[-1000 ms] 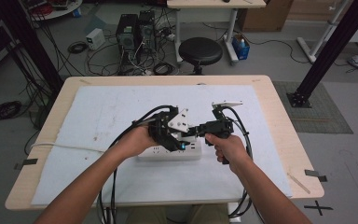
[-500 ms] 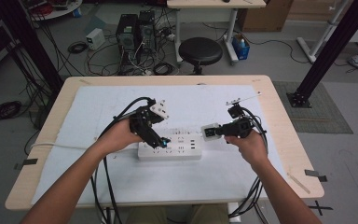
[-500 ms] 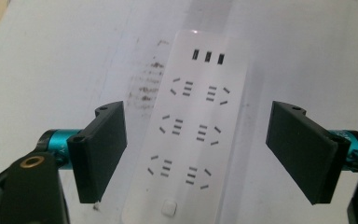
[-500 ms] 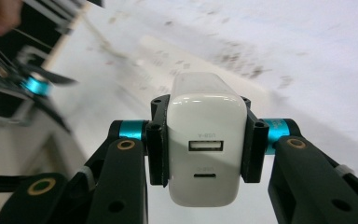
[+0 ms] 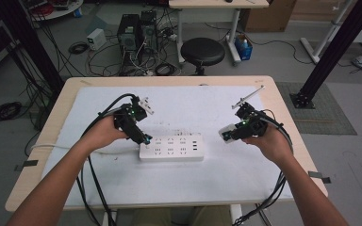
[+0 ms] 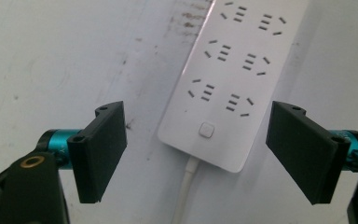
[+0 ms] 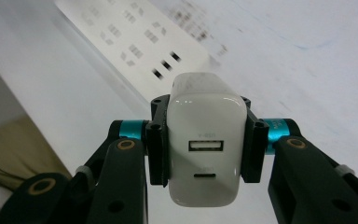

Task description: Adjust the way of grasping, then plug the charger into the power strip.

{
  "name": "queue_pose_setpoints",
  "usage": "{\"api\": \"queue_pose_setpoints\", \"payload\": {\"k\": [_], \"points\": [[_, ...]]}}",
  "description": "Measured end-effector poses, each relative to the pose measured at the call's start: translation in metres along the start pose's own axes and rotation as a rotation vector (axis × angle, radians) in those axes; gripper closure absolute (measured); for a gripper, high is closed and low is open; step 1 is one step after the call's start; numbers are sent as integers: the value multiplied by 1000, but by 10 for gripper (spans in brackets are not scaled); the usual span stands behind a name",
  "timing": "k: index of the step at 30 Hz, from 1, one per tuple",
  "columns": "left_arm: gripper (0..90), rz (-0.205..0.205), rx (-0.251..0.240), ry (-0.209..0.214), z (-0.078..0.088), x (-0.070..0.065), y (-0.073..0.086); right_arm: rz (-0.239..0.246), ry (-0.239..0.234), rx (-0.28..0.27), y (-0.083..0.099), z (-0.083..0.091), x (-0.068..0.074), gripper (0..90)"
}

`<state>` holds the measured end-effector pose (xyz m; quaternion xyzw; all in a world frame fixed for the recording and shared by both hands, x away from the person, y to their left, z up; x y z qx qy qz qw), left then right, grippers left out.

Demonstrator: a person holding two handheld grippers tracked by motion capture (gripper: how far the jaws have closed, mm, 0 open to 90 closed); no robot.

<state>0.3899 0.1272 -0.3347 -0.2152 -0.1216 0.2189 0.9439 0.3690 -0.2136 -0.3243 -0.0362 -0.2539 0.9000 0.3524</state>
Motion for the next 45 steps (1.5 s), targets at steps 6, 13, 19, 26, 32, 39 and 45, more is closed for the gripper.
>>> {"api": "queue_pose_setpoints", "payload": {"k": [6,13,19,26,32,39,45], "points": [[203,-23,44,-29,3,8,9,31,75,53,3,10,-6,618],[203,-56,67,-17,10,10,14,67,112,78,11,21,-11,617],[203,-37,67,-32,12,15,20,101,107,83,15,24,-13,617],[203,-3,35,-30,18,17,25,130,95,65,9,20,-12,617],[203,7,37,-34,23,25,31,145,91,63,2,18,-14,617],[203,39,52,-43,21,34,41,206,71,60,-20,17,-12,617],[203,48,68,-62,16,38,48,270,47,67,-47,8,-6,617]]}}
Point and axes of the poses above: each handheld gripper's, and its own axes: z roughly backward along the jaws, y roughly out of its underside, x roughly to its left, the point moved 3 cm from there along -z, roughly forward along the jaws, and after that the axes turned 1 degree about -y, right-handed, at the moved point
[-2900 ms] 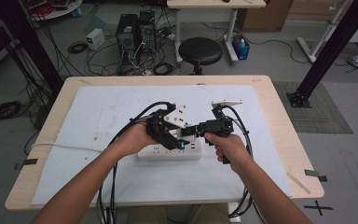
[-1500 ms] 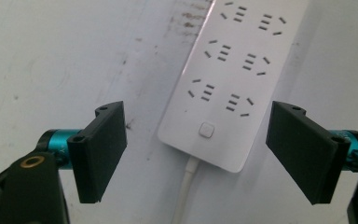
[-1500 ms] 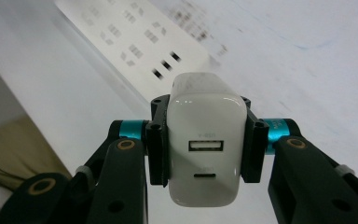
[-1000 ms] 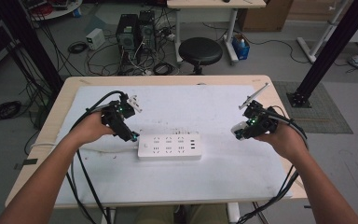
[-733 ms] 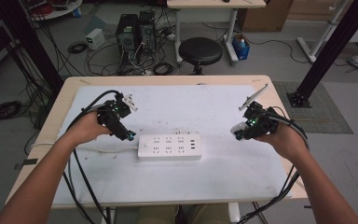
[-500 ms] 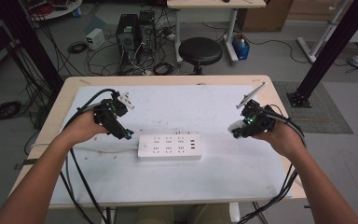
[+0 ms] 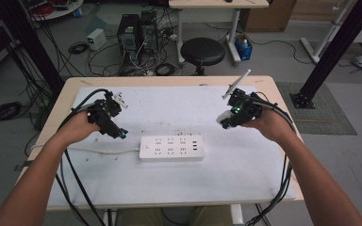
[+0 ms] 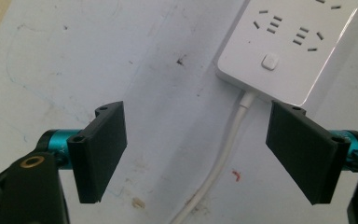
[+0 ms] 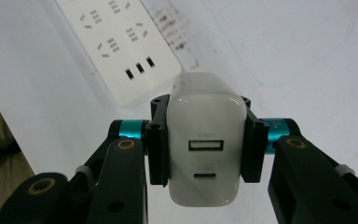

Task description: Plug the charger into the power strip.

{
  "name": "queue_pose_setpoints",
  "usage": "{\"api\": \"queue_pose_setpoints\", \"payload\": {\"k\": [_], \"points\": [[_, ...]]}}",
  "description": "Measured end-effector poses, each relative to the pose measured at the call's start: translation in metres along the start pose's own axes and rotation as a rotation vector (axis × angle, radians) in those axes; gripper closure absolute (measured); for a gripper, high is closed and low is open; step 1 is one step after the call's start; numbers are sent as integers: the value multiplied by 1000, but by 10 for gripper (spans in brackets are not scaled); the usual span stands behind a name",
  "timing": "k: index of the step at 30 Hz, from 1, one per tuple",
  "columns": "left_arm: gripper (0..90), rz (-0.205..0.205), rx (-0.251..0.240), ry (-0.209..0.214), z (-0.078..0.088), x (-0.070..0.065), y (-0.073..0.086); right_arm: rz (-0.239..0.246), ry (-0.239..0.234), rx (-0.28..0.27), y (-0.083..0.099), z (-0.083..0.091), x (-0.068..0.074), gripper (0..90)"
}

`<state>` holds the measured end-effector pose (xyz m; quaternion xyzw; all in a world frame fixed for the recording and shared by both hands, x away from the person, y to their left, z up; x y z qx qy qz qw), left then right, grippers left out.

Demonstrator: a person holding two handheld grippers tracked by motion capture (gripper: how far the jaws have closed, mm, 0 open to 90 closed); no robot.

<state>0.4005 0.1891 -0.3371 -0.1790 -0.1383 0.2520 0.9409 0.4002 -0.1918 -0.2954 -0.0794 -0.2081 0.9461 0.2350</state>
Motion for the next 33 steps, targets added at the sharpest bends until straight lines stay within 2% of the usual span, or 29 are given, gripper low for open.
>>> {"api": "queue_pose_setpoints", "payload": {"k": [3,5,6,7,8,9,11,13,14,15,16,18,20,21,23,27,28,32,33], "points": [[203,-7,24,-27,-2,1,2,53,-34,-5,-14,-10,4,617],[203,4,19,-36,-3,1,3,90,-39,31,-26,-23,10,617],[203,10,15,-37,-4,1,4,90,-39,31,-26,-23,10,617],[203,16,10,-36,-4,0,5,111,-54,49,-32,-31,14,617],[203,2,21,-36,-4,1,6,111,-54,49,-32,-31,14,617],[203,-5,26,-36,-5,1,6,133,-35,50,-38,-39,17,617],[203,-17,32,-29,-7,0,7,155,-45,48,-43,-45,21,617],[203,-24,37,-24,-8,0,8,157,-49,53,-46,-48,23,617],[203,-24,38,-16,-10,-1,8,180,-65,70,-53,-55,26,617],[203,-24,38,-16,-10,-1,8,180,-65,70,-53,-55,26,617],[203,-25,40,-12,-11,-1,8,209,-73,93,-59,-62,30,618],[203,-33,49,-6,-12,-1,9,230,-78,116,-64,-70,35,618],[203,-28,51,-7,-13,-1,9,230,-78,116,-64,-70,35,618],[203,-27,58,-11,-15,-1,9,253,-83,119,-67,-74,36,618],[203,-28,58,-9,-16,-1,9,275,-98,159,-73,-88,45,618],[203,-31,56,-4,-16,-1,8,303,-106,176,-75,-94,47,618],[203,-29,51,1,-17,-2,9,314,-98,201,-76,-102,50,618],[203,-28,58,5,-20,-1,10,347,-109,212,-78,-109,51,618],[203,-18,53,6,-21,0,10,359,-116,237,-78,-114,54,618]]}}
Point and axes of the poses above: each handheld gripper's, and its own axes: z roughly backward along the jaws, y roughly out of its underside, x roughly to its left, the point moved 3 cm from there along -z, roughly forward along the jaws, and after that the axes turned 1 degree about -y, right-handed, at the moved point
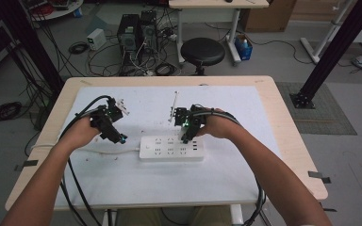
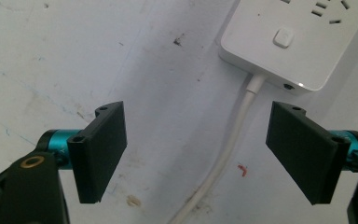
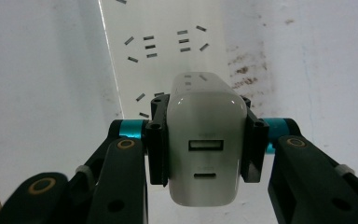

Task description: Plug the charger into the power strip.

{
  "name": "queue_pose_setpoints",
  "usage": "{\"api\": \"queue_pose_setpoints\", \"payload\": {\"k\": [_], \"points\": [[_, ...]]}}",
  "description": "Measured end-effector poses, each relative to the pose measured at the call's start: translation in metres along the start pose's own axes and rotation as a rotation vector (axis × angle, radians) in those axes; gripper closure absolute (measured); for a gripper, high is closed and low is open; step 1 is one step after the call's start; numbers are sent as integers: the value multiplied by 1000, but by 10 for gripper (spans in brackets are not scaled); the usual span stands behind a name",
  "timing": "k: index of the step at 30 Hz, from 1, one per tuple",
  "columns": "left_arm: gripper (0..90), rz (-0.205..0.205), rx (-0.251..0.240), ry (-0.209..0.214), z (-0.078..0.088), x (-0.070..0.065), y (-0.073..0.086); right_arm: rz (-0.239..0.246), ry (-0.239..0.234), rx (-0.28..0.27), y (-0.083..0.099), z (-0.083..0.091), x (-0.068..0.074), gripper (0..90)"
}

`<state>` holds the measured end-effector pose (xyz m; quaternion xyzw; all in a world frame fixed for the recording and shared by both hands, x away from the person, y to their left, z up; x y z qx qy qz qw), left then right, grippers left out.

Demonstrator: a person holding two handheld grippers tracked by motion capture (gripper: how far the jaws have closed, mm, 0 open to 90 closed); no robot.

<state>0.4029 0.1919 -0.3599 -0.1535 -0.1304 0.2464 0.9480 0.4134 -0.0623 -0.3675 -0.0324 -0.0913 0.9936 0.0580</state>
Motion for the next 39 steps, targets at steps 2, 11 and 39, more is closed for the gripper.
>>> {"api": "queue_pose_setpoints", "payload": {"k": [2,11,39], "points": [[203,0,2,-1,0,0,0,33,9,18,-2,-5,-1,618],[203,14,-7,8,-2,-1,4,73,4,53,-7,-16,-3,618],[203,26,-25,28,-6,-2,7,123,15,122,-15,-31,-1,622]]}}
Point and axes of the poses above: each handheld gripper's, and its own axes: z roughly backward along the jaws, y roughly out of its underside, x roughly to its left, the point moved 3 cm from there along -z, roughly forward along the jaws, and after that the axes turned 1 degree about -y, right-handed, at the moved point
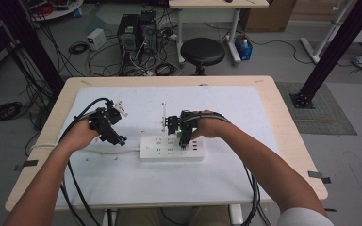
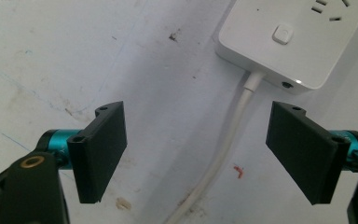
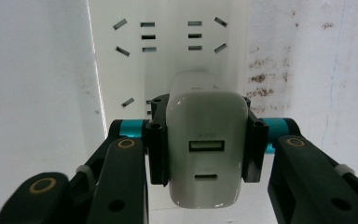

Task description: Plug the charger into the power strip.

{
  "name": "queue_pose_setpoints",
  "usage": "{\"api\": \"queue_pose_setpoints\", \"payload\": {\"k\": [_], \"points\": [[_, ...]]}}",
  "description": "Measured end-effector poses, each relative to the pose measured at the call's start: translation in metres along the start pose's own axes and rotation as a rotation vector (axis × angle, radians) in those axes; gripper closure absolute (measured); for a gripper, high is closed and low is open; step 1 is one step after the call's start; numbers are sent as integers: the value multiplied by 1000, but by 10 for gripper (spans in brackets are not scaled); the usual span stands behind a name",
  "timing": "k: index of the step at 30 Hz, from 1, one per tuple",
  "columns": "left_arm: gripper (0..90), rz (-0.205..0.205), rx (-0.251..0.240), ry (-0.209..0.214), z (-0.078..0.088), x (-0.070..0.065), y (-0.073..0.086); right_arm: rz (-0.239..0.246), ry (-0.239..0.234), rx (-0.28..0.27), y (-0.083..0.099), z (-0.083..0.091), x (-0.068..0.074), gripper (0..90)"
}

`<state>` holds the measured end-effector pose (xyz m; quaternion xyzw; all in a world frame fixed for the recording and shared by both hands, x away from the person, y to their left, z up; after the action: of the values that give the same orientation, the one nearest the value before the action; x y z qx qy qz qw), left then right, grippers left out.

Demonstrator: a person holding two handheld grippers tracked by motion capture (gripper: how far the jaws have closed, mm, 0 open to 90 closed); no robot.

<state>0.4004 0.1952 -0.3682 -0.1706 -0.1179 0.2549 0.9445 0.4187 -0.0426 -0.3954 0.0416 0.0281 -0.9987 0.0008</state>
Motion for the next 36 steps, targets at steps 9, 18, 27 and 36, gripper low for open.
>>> {"api": "queue_pose_setpoints", "payload": {"k": [9,18,27,36], "points": [[203,2,-5,4,-2,0,-1,5,-23,18,-2,-1,-3,623],[203,6,-18,10,-4,2,-1,19,-13,49,-5,-2,-2,624],[203,-2,-13,25,-8,4,-3,20,-6,52,-8,-6,-1,624],[203,6,-13,32,-11,4,-3,1,-47,-3,-1,-8,-6,624]]}}
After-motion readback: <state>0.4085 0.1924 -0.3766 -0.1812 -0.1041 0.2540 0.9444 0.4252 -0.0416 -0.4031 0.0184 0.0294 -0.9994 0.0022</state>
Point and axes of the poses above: each handheld gripper's, and its own axes: z roughly backward along the jaws, y roughly out of its underside, x roughly to its left, the point moved 3 cm from there along -z, roughly forward along the jaws, and after that the axes turned 1 degree about -y, right-handed, at the moved point
